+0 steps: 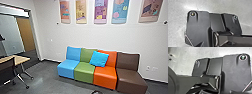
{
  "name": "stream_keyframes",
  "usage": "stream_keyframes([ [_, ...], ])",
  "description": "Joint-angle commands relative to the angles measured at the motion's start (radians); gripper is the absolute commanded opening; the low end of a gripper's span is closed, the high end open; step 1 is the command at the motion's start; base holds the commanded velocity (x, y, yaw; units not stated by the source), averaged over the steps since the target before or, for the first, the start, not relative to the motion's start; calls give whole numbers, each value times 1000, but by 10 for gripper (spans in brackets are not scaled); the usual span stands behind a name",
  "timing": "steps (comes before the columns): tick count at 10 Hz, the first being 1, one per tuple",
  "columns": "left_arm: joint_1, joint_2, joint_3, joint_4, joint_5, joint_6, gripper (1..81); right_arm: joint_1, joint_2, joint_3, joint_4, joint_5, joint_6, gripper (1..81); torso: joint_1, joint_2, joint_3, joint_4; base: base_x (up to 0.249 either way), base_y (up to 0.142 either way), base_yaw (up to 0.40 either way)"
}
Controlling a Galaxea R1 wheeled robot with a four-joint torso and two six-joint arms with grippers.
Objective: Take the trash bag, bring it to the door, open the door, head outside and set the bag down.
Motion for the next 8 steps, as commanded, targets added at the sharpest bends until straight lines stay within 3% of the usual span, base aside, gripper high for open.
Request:
stream_keyframes([
  [1,-62,-4,7,-2,47,5,811,45,-11,16,-1,-43,2,811,1,0,0,0,199,-74,0],
  [8,-62,-2,7,-2,47,5,811,47,-10,15,-2,-43,2,811,1,0,0,0,196,-74,0],
])
